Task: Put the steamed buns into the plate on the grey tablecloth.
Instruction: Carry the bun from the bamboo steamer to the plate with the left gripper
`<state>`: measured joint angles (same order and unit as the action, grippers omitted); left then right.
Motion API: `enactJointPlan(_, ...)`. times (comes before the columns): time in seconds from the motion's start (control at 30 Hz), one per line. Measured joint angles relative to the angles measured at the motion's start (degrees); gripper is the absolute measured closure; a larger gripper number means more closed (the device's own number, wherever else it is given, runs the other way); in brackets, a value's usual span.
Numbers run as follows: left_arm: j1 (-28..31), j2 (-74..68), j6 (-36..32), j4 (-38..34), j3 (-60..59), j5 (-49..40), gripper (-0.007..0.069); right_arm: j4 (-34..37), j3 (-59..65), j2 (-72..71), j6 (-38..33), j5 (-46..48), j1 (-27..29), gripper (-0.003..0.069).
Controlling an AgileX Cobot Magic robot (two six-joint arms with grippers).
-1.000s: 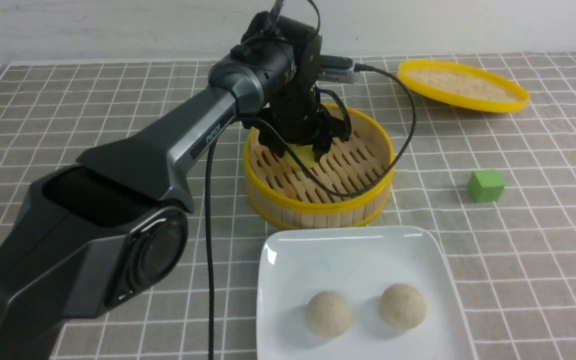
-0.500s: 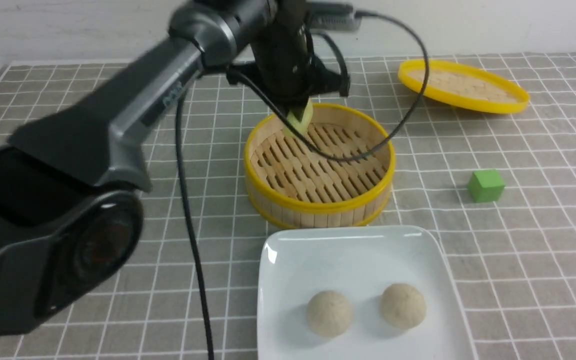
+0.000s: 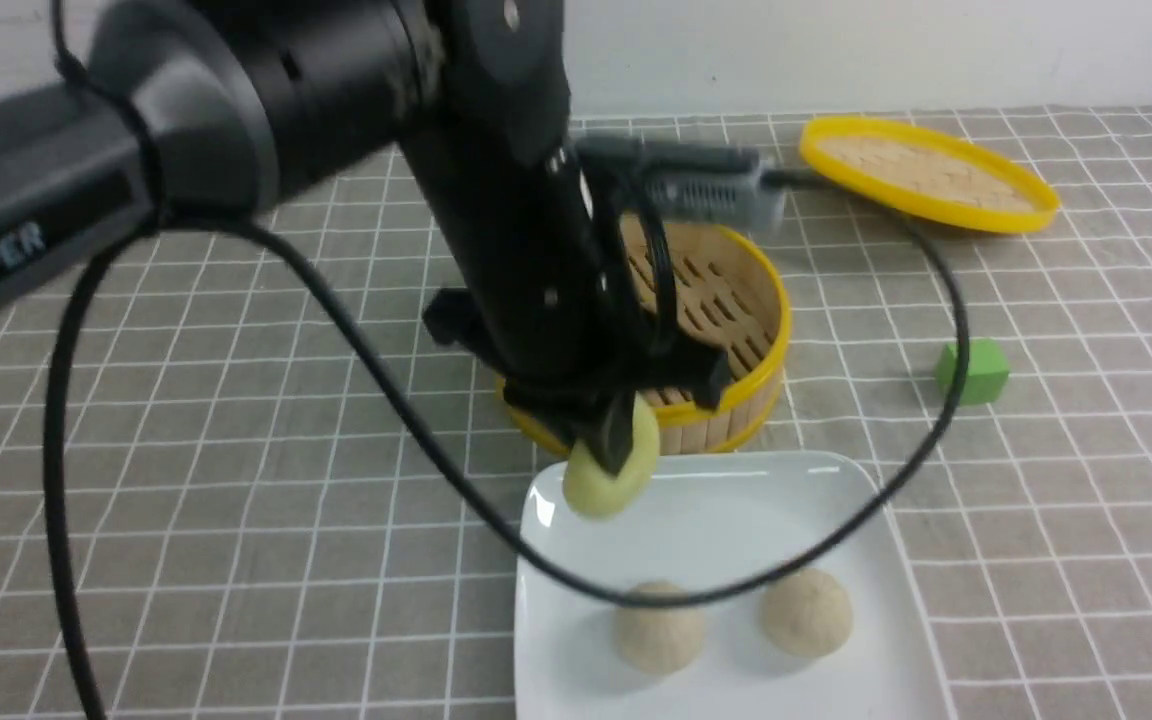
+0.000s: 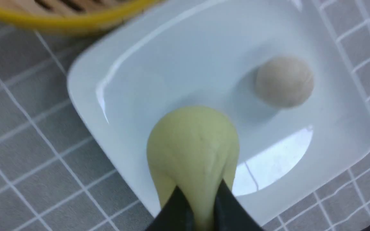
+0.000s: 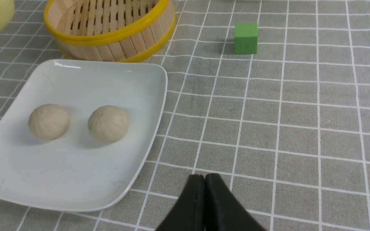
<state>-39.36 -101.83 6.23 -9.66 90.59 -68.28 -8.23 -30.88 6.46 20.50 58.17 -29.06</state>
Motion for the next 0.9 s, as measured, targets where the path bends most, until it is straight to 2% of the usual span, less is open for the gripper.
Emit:
enactJointPlan(0.03, -1.31, -0.59, 0.11, 0.0, -4.32, 5.89, 0.0594, 0.0, 0.0, 0.0, 0.0, 0.0, 0.0, 0.0647)
enactJointPlan(0.13, -3.23, -2.33, 0.11, 0.3, -6.72, 13.26, 0.0587, 0.0, 0.0, 0.0, 0.0, 0.0, 0.0, 0.0644)
enactJointPlan(0.33, -4.67, -6.71, 0.21, 0.97, -6.84, 19.49, 0.0542, 0.47, 0.0, 0.0, 0.0, 0.35, 0.0, 0.0638)
enactJointPlan(0.43, -4.71, -9.28, 1.23, 1.75, -6.84, 20.54, 0.0482, 1.43, 0.0, 0.0, 0.0, 0.42, 0.0, 0.0636)
enactJointPlan(0.63, -4.71, -11.32, 2.31, 2.44, -7.05, 20.98, 0.0311, 1.68, -1.18, 0.0, -0.05, 1.28, 0.0, 0.0631)
enactJointPlan(0.7, -4.71, -11.32, 2.43, 2.31, -7.05, 21.04, 0.0236, 1.38, -4.2, 0.0, -0.67, 3.24, 0.0, 0.0629)
enactJointPlan(0.73, -4.71, -11.32, 2.43, 2.31, -7.05, 21.04, 0.023, 1.28, -4.85, 0.0, -0.75, 3.42, 0.0, 0.0629)
enactJointPlan(0.8, -4.71, -10.61, 2.43, 2.24, -7.05, 21.05, 0.0164, 0.65, -9.52, -0.05, -2.04, 5.9, 0.0, 0.0629)
enactJointPlan(0.9, -4.71, -9.51, 2.43, 2.19, -7.05, 21.05, 0.0134, -0.31, -13.12, -0.04, -2.55, 7.23, 0.0, 0.0629)
